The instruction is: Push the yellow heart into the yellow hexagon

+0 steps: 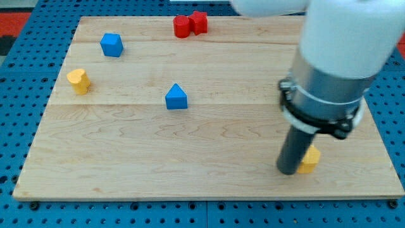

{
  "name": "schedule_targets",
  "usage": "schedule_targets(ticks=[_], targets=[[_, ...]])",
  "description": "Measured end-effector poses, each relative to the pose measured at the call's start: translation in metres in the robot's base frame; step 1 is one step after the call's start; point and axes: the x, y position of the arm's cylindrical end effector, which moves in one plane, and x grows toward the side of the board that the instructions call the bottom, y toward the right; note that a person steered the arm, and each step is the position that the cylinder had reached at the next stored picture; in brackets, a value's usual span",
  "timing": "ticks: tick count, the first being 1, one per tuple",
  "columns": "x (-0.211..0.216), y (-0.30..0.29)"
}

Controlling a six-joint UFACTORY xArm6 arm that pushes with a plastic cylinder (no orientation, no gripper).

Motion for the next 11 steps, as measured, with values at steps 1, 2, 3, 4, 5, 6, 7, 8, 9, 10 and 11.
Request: schedule_targets(ticks=[1, 2, 3, 4, 5, 6, 7, 8, 9, 10, 11], targets=[[0.006, 0.002], [-0.013, -0.127], [-0.048, -0.269], [-0.101, -0.391], [-0.139, -0.445], [-0.19, -0.412], [-0.197, -0.396], [-0.147, -0.361], [-0.112, -0.276], [-0.12, -0.252], [-0.156, -0.301]])
